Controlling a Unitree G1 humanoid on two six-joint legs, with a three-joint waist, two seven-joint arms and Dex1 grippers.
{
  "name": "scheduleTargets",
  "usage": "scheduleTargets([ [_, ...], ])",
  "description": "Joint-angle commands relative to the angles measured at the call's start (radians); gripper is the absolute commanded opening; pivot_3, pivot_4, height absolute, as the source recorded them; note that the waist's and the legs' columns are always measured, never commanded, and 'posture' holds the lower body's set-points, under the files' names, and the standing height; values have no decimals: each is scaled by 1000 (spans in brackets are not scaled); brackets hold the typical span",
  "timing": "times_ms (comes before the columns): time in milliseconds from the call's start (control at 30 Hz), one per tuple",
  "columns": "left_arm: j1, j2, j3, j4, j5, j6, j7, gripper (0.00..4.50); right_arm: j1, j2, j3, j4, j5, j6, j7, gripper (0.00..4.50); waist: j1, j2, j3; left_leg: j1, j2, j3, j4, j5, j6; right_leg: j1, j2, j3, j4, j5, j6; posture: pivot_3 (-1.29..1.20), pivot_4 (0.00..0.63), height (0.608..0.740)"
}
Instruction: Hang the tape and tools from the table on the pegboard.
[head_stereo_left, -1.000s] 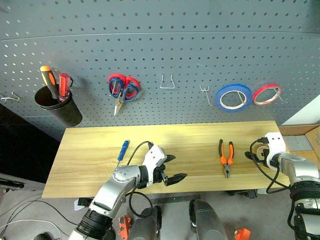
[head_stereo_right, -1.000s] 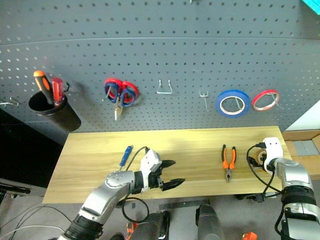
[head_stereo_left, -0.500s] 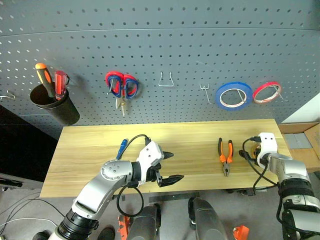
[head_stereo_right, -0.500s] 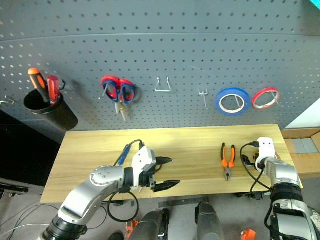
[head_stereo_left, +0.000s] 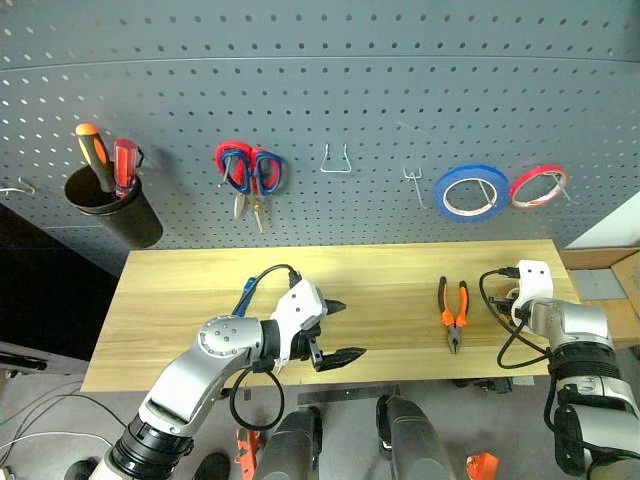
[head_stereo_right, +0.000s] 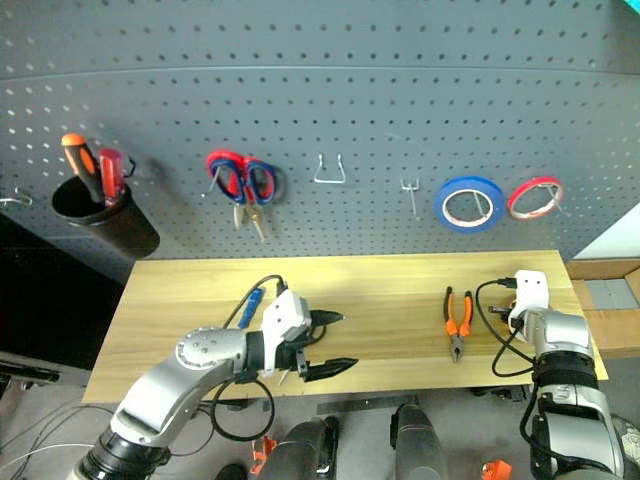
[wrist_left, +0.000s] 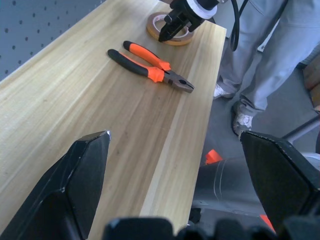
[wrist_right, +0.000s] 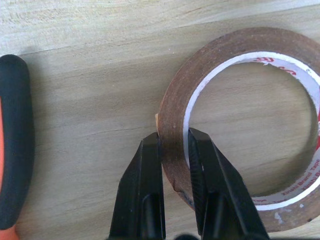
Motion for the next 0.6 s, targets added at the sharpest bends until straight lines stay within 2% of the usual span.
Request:
scheduleTargets([
  [33, -40, -16, 32, 12, -22, -41, -12, 4449, 49, -18, -18, -131, 7, 30, 4, 101, 0, 1, 0, 0, 0, 0, 0, 0, 0, 0, 0, 0, 0, 0, 0, -162, 257, 740],
  [233, -98, -78, 59, 157, -4, -125, 1, 4449, 233, -65, -82, -491, 74, 125, 72, 101, -1, 7, -6, -3, -1, 1, 1, 3, -5, -2, 0, 0, 0, 2, 3, -262, 208, 740],
  [333, -120, -113, 94, 244, 2, -204, 14, 4449, 419, -117, -69, -813, 180, 74, 251, 101, -5, 11, -9, -7, -1, 1, 3, 2, -5, -4, 0, 0, -1, 2, 3, -315, 205, 740],
  [433, -163, -150, 143, 268, -62, -224, -16, 4449, 619, -184, -56, -1166, 306, 56, 408, 101, -19, 13, -10, -13, 2, 0, 12, 0, -5, -6, 4, -2, 1, 3, 5, -350, 211, 740],
  [500, -177, -165, 162, 292, -65, -268, -26, 4449, 618, -167, -75, -1292, 378, 41, 424, 101, -37, 12, -11, -13, 3, -1, 15, 0, -5, -5, 6, -2, 0, 6, 10, -364, 208, 740],
  [600, -177, -164, 175, 316, -60, -323, -56, 4449, 503, -142, -60, -1355, 410, 22, 383, 101, -68, 10, -14, -10, 3, 7, 17, -1, 0, -3, 7, 1, -2, 9, 16, -373, 207, 740],
])
